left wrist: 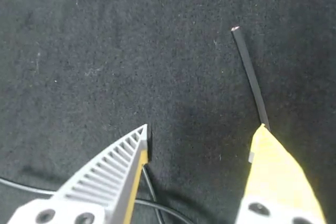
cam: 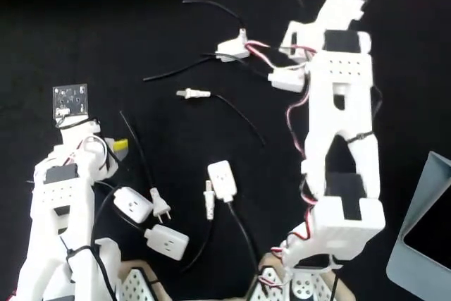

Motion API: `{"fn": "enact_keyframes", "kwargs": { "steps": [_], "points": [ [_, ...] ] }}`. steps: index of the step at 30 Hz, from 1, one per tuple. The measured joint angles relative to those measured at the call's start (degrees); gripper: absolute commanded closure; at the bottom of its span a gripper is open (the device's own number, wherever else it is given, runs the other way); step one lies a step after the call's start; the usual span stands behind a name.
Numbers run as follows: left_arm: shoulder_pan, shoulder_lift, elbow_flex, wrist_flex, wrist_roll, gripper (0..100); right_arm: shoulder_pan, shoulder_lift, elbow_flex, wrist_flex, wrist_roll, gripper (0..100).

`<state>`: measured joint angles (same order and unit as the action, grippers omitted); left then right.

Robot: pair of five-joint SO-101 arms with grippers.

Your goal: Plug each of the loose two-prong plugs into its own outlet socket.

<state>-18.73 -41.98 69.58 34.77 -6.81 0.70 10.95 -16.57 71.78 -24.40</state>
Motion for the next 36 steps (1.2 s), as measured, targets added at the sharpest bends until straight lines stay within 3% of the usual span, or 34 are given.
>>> {"fn": "enact_keyframes", "kwargs": {
  "steps": [6, 13, 17, 24, 30, 34, 36],
  "points": [
    [0.0, 0.0, 0.0, 0.0, 0.0, 69, -11.5, 3.1, -0.8, 3.7, -14.4, 87.8],
    [0.0, 0.0, 0.0, 0.0, 0.0, 69, -23.9, 15.3, 0.4, -6.2, -29.3, 87.8],
    [0.0, 0.0, 0.0, 0.0, 0.0, 69, -24.7, 23.4, -0.6, -12.1, -35.1, 87.8],
    [0.0, 0.0, 0.0, 0.0, 0.0, 69, -24.5, 31.9, -8.3, -12.7, -40.7, 87.8],
    [0.0, 0.0, 0.0, 0.0, 0.0, 69, -24.5, 35.9, -11.7, -12.7, -41.2, 88.4],
    [0.0, 0.0, 0.0, 0.0, 0.0, 69, -24.5, 37.6, -13.5, -12.3, -41.2, 99.2],
    [0.0, 0.0, 0.0, 0.0, 0.0, 69, -24.4, 37.8, -13.7, -11.4, -41.2, 97.5]
  ]
}}
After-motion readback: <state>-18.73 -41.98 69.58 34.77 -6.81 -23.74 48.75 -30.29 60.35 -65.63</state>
